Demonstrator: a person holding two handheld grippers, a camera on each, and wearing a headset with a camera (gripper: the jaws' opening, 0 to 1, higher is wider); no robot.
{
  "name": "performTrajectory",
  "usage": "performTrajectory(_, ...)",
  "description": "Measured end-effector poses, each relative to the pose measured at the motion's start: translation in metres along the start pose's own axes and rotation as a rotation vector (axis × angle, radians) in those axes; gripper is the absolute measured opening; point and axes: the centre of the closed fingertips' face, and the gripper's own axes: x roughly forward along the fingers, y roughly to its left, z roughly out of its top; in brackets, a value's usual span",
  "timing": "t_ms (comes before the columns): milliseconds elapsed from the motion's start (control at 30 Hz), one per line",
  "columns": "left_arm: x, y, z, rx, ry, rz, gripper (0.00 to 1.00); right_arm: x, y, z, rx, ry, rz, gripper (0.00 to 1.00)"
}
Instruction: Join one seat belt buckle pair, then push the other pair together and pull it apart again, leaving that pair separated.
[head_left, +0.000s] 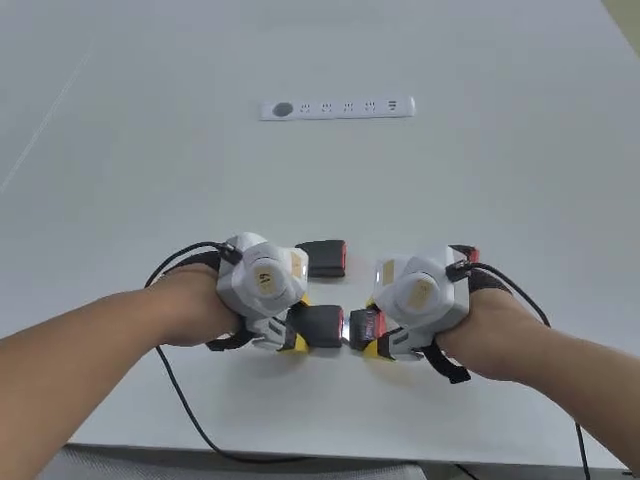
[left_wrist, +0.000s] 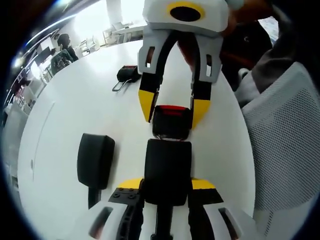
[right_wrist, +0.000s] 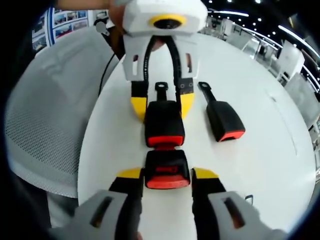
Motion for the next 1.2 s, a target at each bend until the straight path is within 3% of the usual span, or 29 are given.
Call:
performTrajectory(33,-0.001,0.002,0.003,0.12,0.005,0.015,0.35,0.0,0.001,0.002,0.01,-0.016,0.003,0.43)
performTrajectory(67,-0.003,0.001,0.004,0.143,0.008,0.019,0.35,-0.003,0.0,0.004,0.002,-0.023,0.0,0.41)
performTrajectory(133,-0.01,-0.002,0.01,0.056,-0.009,0.015,0.34,-0.011,-0.002,0.012,0.012,-0.055,-0.012,0.4)
performTrajectory(167,-0.011,0.0,0.012,0.048,-0.018,0.017,0.35,-0.014,-0.003,0.015,0.017,-0.067,-0.016,0.4)
performTrajectory(200,-0.017,0.004,0.021,0.025,-0.057,0.031,0.37,-0.019,-0.006,0.018,0.022,-0.081,-0.023,0.39)
performTrajectory(267,-0.024,0.008,0.026,0.013,-0.065,0.029,0.4,-0.025,-0.011,0.022,0.023,-0.092,-0.04,0.4)
performTrajectory(367,-0.031,0.025,0.033,0.004,-0.083,0.057,0.36,-0.034,-0.022,0.025,0.018,-0.109,-0.057,0.38)
performTrajectory(433,-0.035,0.043,0.039,-0.031,-0.109,0.096,0.36,-0.041,-0.033,0.024,0.012,-0.117,-0.077,0.37)
performTrajectory(600,-0.032,0.066,0.038,-0.032,-0.08,0.095,0.43,-0.055,-0.067,0.001,0.032,-0.101,-0.127,0.37)
performTrajectory(767,-0.028,0.086,0.036,-0.041,-0.069,0.112,0.46,-0.068,-0.094,-0.036,0.061,-0.044,-0.161,0.37)
performTrajectory(867,-0.023,0.092,0.035,-0.036,-0.078,0.107,0.46,-0.071,-0.1,-0.054,0.062,-0.013,-0.166,0.38)
performTrajectory(1000,-0.014,0.092,0.028,-0.035,-0.056,0.086,0.46,-0.074,-0.105,-0.071,0.084,0.004,-0.159,0.38)
performTrajectory(1200,-0.002,0.099,0.017,-0.018,-0.023,0.079,0.44,-0.076,-0.107,-0.084,0.084,0.019,-0.146,0.38)
